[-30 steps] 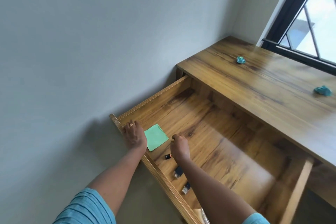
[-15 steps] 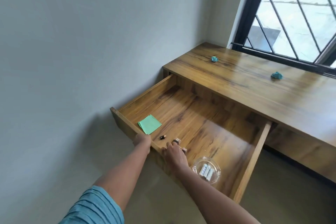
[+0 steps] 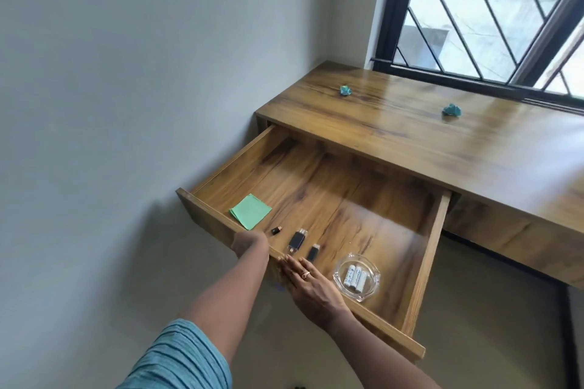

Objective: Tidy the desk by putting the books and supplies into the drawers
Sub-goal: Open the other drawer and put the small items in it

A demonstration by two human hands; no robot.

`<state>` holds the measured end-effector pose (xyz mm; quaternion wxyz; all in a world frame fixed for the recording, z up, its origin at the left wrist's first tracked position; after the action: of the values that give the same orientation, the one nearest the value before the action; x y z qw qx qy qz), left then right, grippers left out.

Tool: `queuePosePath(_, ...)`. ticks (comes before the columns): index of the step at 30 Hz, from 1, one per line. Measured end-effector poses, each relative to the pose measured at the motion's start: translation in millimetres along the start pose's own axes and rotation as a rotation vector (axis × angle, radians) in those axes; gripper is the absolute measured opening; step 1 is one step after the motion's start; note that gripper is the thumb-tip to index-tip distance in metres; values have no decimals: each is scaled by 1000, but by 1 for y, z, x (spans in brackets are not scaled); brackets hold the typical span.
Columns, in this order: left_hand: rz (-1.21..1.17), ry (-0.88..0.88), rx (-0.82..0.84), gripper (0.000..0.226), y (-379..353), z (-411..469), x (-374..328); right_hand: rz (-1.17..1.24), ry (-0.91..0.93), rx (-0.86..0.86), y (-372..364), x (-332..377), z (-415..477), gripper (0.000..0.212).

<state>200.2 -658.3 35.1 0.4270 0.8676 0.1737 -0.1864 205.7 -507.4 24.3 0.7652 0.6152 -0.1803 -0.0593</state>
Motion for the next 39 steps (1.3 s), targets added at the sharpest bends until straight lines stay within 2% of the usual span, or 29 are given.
queuePosePath(5,-130,-65,51,29,-32,6,-47,-84,-26,-8,15,-57,12,46)
queuePosePath(9,-263,-85,224,34,-63,8,-89,-129,-218,82,12,-102,20,60)
queuePosePath(11,-300,-109,293,36,-79,11,-109,-150,-275,120,6,-127,17,52)
queuePosePath(17,-390,-130,386,34,-118,19,-156,1,-479,291,9,-199,17,54)
queuePosePath(21,-398,-143,355,35,-133,19,-175,46,-477,326,-3,-231,21,57)
queuePosePath(28,-469,-114,355,40,-155,12,-212,107,-446,258,14,-274,32,55)
queuePosePath(31,-491,-105,360,42,-164,11,-230,120,-433,310,18,-292,34,49)
queuePosePath(34,-475,-110,372,41,-175,11,-247,174,-481,309,22,-314,37,55)
queuePosePath(39,-471,-120,363,49,-191,13,-272,53,-454,286,12,-354,40,65)
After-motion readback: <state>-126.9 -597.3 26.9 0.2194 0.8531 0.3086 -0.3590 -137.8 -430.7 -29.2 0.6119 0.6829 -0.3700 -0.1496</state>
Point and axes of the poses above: each hand's wrist, its own z-axis towards the middle knuckle, its own y-axis out of the back of the hand, x = y × z, the point moved 8 cm from there along z, towards the middle knuckle, and after that the axes turned 14 degrees about z, right-handed, at the moved point
